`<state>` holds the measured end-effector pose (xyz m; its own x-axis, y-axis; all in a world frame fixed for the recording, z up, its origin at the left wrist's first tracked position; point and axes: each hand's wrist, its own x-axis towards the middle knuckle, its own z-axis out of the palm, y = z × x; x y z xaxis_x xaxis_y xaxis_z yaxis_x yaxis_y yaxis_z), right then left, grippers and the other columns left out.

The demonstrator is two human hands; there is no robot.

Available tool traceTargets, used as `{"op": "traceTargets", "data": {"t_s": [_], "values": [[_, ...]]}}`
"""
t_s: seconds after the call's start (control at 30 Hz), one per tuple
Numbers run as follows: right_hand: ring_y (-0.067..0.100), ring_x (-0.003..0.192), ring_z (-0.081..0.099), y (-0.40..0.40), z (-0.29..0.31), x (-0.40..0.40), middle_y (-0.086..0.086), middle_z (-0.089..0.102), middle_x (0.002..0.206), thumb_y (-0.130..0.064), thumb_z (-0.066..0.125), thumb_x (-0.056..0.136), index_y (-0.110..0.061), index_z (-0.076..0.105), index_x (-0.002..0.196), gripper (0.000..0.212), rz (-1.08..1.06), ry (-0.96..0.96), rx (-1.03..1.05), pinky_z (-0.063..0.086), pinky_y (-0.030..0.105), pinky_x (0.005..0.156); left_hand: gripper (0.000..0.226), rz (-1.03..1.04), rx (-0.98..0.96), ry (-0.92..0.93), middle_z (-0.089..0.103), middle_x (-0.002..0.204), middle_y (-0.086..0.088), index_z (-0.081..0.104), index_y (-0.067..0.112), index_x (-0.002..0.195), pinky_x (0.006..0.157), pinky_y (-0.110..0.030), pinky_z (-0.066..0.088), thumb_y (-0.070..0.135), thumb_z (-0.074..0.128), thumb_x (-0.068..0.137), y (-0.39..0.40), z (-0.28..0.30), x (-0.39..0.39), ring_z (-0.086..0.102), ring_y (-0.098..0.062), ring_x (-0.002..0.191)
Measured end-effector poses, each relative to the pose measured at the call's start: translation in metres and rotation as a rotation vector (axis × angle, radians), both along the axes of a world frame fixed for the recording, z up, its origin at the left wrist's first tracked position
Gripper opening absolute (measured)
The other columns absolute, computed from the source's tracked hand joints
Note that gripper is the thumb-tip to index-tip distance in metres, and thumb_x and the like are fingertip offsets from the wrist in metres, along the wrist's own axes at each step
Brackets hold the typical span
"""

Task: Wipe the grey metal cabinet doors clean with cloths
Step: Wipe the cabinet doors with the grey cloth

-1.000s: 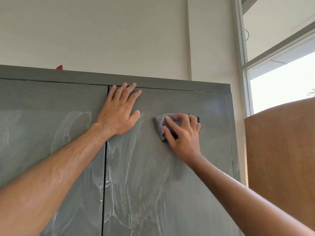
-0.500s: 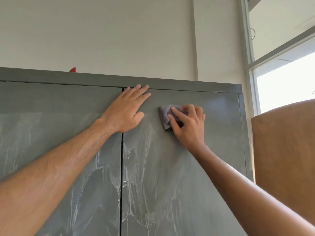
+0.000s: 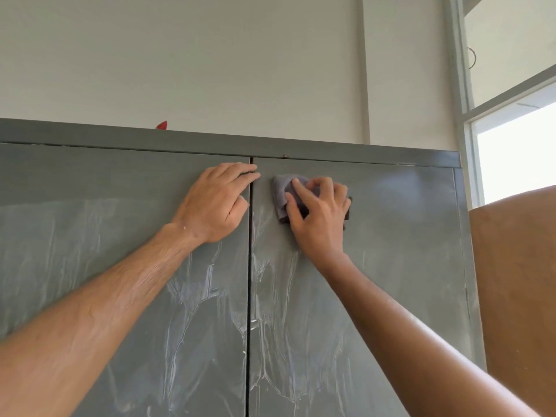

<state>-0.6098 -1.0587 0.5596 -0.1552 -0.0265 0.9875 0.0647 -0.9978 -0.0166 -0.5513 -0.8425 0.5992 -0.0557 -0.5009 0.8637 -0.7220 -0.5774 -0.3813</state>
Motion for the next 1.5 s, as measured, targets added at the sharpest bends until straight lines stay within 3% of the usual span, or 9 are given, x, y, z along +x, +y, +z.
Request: {"op": "traceTargets", "data": {"t_s": [0.13, 0.3, 0.53, 0.67, 0.87, 1.03, 1.23, 1.37, 1.5], "values": [[0.030, 0.099, 0.050, -0.007, -0.029, -0.007, 0.002, 0.060, 0.108, -0.041, 0.069, 0.096, -0.026, 0.078, 0.115, 0.026, -0.015, 0.115, -0.374, 0.041, 0.045, 0.078, 0.063, -0.009, 0.043, 0.006, 0.049, 0.157, 0.000, 0.053, 0.012, 0.149, 0.116, -0.038, 0.031, 0.020, 0.037, 0.088, 0.006, 0.001, 0.003, 0.044, -0.020, 0.141], [0.030, 0.099, 0.045, 0.012, 0.022, 0.001, 0.002, 0.057, 0.109, -0.043, 0.064, 0.096, -0.028, 0.077, 0.116, 0.028, 0.019, 0.016, 0.047, 0.042, 0.048, 0.081, 0.067, -0.108, 0.022, 0.092, 0.039, 0.163, 0.000, 0.042, 0.010, 0.156, 0.119, -0.030, 0.026, 0.014, 0.038, 0.089, 0.009, 0.004, 0.008, 0.037, -0.017, 0.146], [0.032, 0.090, 0.052, 0.022, -0.011, 0.002, 0.001, 0.061, 0.097, -0.039, 0.069, 0.094, -0.024, 0.081, 0.108, 0.023, 0.008, 0.127, -0.489, 0.041, 0.045, 0.073, 0.065, -0.331, 0.005, 0.248, 0.044, 0.158, -0.004, 0.047, 0.005, 0.151, 0.124, -0.020, 0.023, 0.004, 0.031, 0.088, 0.019, 0.012, 0.011, 0.038, -0.010, 0.147], [0.032, 0.093, 0.049, 0.040, 0.029, 0.010, 0.002, 0.059, 0.102, -0.041, 0.062, 0.097, -0.027, 0.078, 0.111, 0.025, 0.000, 0.049, -0.137, 0.044, 0.050, 0.076, 0.062, -0.408, -0.050, 0.291, 0.054, 0.151, -0.004, 0.057, 0.005, 0.144, 0.116, -0.008, 0.023, 0.003, 0.034, 0.087, 0.021, 0.017, 0.009, 0.043, -0.004, 0.138], [0.029, 0.085, 0.050, 0.034, -0.027, 0.002, 0.004, 0.060, 0.097, -0.040, 0.065, 0.101, -0.024, 0.077, 0.117, 0.026, -0.023, 0.191, -0.577, 0.039, 0.042, 0.073, 0.058, -0.586, -0.123, 0.471, 0.068, 0.131, 0.000, 0.063, 0.012, 0.133, 0.113, -0.022, 0.041, 0.005, 0.037, 0.082, 0.023, 0.007, -0.005, 0.058, -0.003, 0.128], [0.031, 0.091, 0.049, 0.044, 0.024, 0.010, 0.003, 0.058, 0.102, -0.042, 0.063, 0.098, -0.029, 0.076, 0.118, 0.028, -0.015, 0.079, -0.065, 0.044, 0.049, 0.076, 0.043, -0.554, -0.277, 0.249, 0.069, 0.110, -0.001, 0.069, 0.008, 0.112, 0.097, -0.028, 0.049, 0.000, 0.037, 0.085, 0.031, -0.014, -0.010, 0.064, -0.017, 0.109], [0.029, 0.088, 0.048, 0.060, -0.017, 0.011, 0.004, 0.059, 0.101, -0.041, 0.059, 0.102, -0.025, 0.073, 0.125, 0.031, -0.026, 0.257, -0.569, 0.040, 0.042, 0.073, 0.032, -0.411, -0.240, 0.112, 0.063, 0.099, -0.001, 0.066, 0.007, 0.101, 0.089, -0.034, 0.046, 0.001, 0.039, 0.085, 0.034, -0.031, -0.008, 0.056, -0.021, 0.098], [0.027, 0.093, 0.048, 0.058, 0.010, 0.009, 0.001, 0.056, 0.103, -0.043, 0.062, 0.099, -0.027, 0.073, 0.126, 0.033, 0.047, 0.183, -0.197, 0.045, 0.047, 0.079, 0.027, -0.368, -0.187, 0.078, 0.058, 0.095, 0.000, 0.063, 0.007, 0.099, 0.083, -0.032, 0.044, 0.002, 0.041, 0.085, 0.037, -0.050, -0.009, 0.049, -0.016, 0.090], [0.022, 0.109, 0.047, 0.072, 0.010, -0.001, -0.004, 0.060, 0.117, -0.023, 0.064, 0.098, -0.022, 0.062, 0.143, 0.045, 0.387, 0.540, -0.238, 0.041, 0.038, 0.103, 0.031, -0.306, -0.238, 0.174, 0.058, 0.112, 0.002, 0.063, 0.011, 0.112, 0.086, -0.040, 0.050, 0.007, 0.045, 0.087, 0.027, -0.071, -0.013, 0.053, -0.021, 0.101]]}}
